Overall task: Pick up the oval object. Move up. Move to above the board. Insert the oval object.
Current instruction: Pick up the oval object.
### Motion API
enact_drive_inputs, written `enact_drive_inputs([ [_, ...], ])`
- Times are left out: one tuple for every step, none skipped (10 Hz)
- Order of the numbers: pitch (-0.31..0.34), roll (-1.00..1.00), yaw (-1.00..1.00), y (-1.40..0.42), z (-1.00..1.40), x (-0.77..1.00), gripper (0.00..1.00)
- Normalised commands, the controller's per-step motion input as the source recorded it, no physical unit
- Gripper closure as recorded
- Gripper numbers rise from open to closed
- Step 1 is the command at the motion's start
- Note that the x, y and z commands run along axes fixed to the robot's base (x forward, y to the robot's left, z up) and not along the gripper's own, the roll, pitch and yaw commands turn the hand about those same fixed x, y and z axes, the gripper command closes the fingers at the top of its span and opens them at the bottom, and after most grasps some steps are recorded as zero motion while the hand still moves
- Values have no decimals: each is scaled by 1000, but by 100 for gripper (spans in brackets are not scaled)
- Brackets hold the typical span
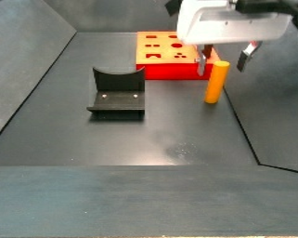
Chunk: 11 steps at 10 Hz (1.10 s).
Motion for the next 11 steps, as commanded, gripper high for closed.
enact_drive_inputs([
  [-83, -121, 0, 0, -303, -26, 0],
  [-51, -106, -14, 0, -157, -3, 0],
  [0, -44, -3, 0, -14, 0, 0],
  [-44, -23, 0, 0, -66, 0, 0],
  [-56, 0, 6, -43, -51, -14, 0],
  [-31, -51, 0, 0, -97, 0, 0],
  [-14, 0, 0, -74, -80, 0, 0],
  [-63, 47, 86, -231, -74, -9, 0],
  [0, 0, 0, 0, 0, 0, 100],
  [0, 0, 0, 0, 0, 0, 100],
  [0, 0, 0, 0, 0, 0, 100],
])
